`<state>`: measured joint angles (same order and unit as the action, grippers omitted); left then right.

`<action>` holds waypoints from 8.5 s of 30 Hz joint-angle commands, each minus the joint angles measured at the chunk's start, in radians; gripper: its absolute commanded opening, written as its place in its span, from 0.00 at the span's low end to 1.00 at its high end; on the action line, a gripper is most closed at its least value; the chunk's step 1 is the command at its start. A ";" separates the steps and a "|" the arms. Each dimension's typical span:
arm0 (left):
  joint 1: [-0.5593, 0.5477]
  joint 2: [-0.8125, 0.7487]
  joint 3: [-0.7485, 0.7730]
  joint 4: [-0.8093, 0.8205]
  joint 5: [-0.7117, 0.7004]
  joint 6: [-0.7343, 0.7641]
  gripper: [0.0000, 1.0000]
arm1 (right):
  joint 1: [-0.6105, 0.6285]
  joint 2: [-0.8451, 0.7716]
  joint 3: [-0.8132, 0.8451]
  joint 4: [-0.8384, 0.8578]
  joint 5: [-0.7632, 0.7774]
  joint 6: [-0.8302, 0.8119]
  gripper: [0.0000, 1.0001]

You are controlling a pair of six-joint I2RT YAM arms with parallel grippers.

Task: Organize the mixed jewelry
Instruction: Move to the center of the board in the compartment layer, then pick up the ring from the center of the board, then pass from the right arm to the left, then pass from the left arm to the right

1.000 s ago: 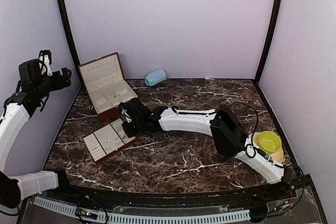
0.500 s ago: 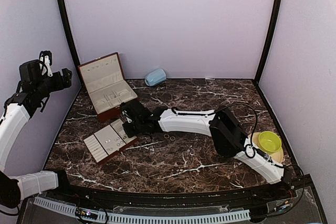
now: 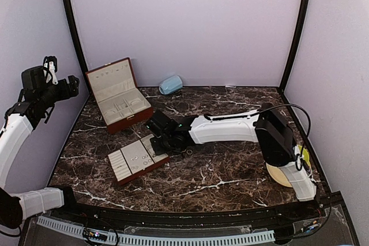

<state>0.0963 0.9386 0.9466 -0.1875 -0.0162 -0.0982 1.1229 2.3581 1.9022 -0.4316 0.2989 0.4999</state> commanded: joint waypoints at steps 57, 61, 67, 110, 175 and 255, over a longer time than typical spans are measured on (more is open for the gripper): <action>-0.048 0.047 -0.041 0.090 0.177 0.018 0.96 | -0.166 -0.622 -0.507 -0.170 0.049 0.095 0.44; -0.102 0.065 -0.045 0.102 0.222 0.024 0.96 | -0.210 -0.524 -0.431 -0.125 0.009 -0.040 0.42; -0.122 0.082 -0.043 0.100 0.221 0.027 0.96 | -0.245 -0.363 -0.325 -0.089 -0.042 -0.179 0.34; -0.122 0.067 -0.045 0.088 0.163 0.028 0.96 | -0.309 -0.065 -0.159 -0.045 -0.123 -0.286 0.16; -0.840 0.800 0.100 0.754 0.454 -0.629 0.49 | -0.265 -0.733 -0.785 0.553 -0.194 -0.240 0.00; -0.806 0.617 -0.114 1.103 0.808 -0.482 0.00 | -0.337 -0.810 -0.766 0.671 -0.991 0.016 0.25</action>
<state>-0.7097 1.5688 0.8349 0.8753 0.7704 -0.5888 0.7811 1.5375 1.1015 0.1799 -0.6621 0.5011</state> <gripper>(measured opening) 0.041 0.273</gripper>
